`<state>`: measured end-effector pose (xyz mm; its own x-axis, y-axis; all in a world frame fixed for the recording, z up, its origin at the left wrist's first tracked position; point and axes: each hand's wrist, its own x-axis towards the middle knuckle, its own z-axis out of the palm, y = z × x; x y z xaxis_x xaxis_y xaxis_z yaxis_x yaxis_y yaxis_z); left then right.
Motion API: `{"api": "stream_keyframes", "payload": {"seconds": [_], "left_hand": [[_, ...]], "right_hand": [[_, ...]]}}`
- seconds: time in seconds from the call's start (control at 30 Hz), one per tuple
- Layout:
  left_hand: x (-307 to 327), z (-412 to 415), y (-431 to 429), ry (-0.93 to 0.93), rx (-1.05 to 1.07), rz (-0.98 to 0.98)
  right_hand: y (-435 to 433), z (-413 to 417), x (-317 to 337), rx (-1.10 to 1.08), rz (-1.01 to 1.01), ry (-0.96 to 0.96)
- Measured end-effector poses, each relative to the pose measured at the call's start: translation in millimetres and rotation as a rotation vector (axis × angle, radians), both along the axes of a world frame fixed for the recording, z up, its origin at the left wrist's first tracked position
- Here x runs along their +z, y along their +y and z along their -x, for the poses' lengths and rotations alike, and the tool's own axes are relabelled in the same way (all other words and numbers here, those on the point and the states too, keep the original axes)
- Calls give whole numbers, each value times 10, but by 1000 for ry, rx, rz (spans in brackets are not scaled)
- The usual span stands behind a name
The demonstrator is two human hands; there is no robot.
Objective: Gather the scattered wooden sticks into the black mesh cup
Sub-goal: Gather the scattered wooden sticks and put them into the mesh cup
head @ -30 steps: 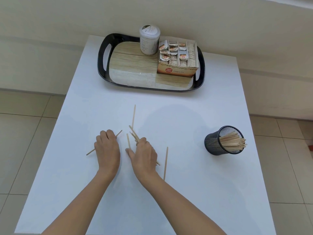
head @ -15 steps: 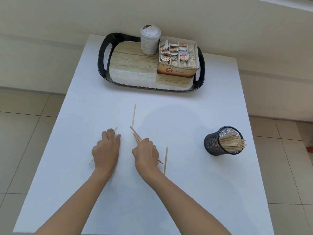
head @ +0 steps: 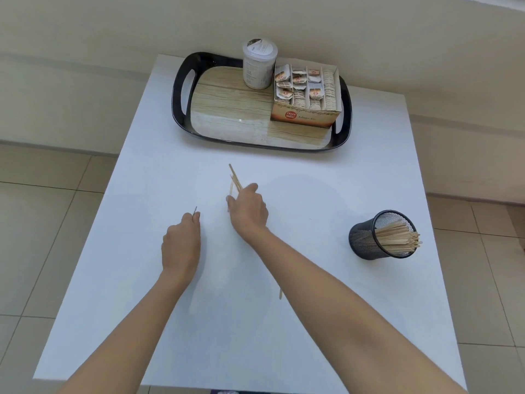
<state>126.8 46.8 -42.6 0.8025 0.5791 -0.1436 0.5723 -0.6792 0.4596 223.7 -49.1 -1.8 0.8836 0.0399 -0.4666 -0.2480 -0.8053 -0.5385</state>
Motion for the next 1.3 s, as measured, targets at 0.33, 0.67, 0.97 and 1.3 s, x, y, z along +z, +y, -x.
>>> {"api": "stream_keyframes", "payload": {"seconds": [0.33,0.67,0.97,1.3], "left_hand": [[40,102,-159,38,78,165],[117,181,-324,68,51,322],[118,195,-414,131,173,843],[212,193,-496,132,212,978]], "right_hand": [[150,-60,-20,210,198,-145],[-335,351,-83,384,462,-106],[-901,672,103,-112,-29,83],[-1085,980,-28,-160,288,44]]}}
